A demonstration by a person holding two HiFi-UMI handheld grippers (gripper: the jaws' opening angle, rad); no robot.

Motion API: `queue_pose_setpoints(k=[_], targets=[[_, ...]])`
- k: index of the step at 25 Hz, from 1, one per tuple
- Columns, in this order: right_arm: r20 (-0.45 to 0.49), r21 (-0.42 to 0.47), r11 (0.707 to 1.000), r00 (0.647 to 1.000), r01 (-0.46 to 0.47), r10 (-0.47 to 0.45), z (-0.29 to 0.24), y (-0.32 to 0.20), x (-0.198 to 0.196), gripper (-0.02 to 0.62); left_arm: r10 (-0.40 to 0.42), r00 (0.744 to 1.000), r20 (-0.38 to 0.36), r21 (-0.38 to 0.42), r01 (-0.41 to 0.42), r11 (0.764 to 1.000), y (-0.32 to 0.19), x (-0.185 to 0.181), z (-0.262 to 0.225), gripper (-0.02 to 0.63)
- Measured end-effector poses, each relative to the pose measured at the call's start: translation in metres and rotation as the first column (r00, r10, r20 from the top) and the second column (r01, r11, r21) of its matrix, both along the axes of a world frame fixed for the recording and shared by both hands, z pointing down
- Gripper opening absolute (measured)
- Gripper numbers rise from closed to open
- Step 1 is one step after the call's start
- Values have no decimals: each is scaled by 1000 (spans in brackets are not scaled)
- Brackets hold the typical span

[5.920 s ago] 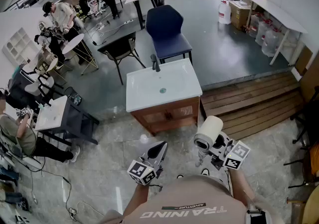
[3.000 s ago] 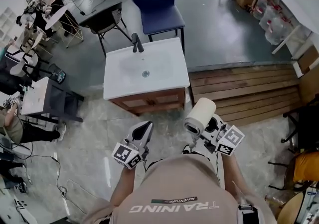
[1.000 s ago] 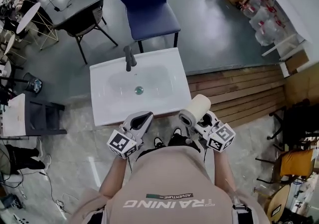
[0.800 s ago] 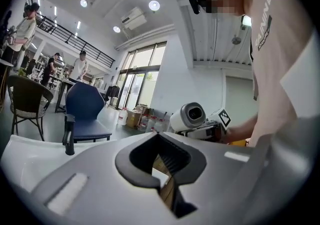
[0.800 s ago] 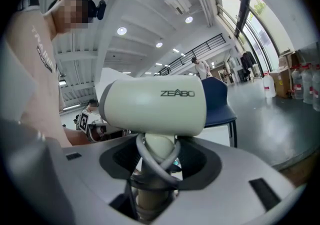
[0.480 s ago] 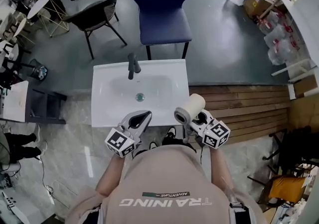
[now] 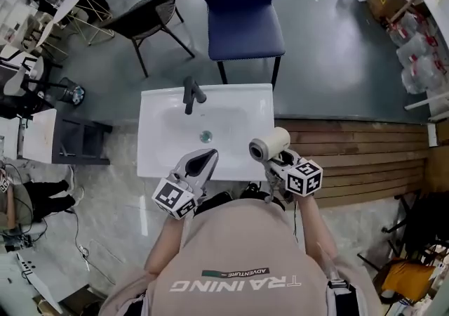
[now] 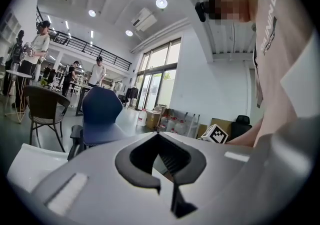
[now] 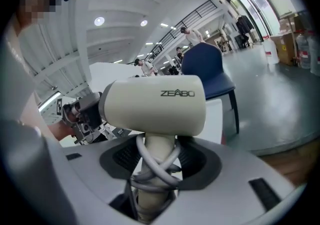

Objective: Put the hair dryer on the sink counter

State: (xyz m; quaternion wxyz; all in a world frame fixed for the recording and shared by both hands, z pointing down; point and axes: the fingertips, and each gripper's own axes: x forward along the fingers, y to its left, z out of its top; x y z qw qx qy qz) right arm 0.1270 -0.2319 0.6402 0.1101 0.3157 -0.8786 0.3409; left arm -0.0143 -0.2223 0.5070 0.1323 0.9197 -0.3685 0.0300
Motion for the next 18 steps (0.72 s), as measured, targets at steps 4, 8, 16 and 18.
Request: queue_pose_setpoints(k=[4, 8, 16, 18], targets=[[-2, -88, 996, 1000, 16, -16, 27, -2, -4, 218, -5, 1000, 3, -3, 5, 1000, -7, -6, 2, 5], [-29, -164, 986, 999, -33, 29, 47, -9, -2, 218, -8, 999, -31, 3, 8, 1000, -11, -9, -3, 5], [-221, -235, 970, 975, -56, 3, 72, -12, -18, 218, 25, 998, -62, 17, -24, 1000, -5, -33, 2, 5], [-246, -253, 965, 969, -64, 0, 80, -13, -20, 218, 46, 998, -47, 24, -45, 999, -3, -36, 9, 5]])
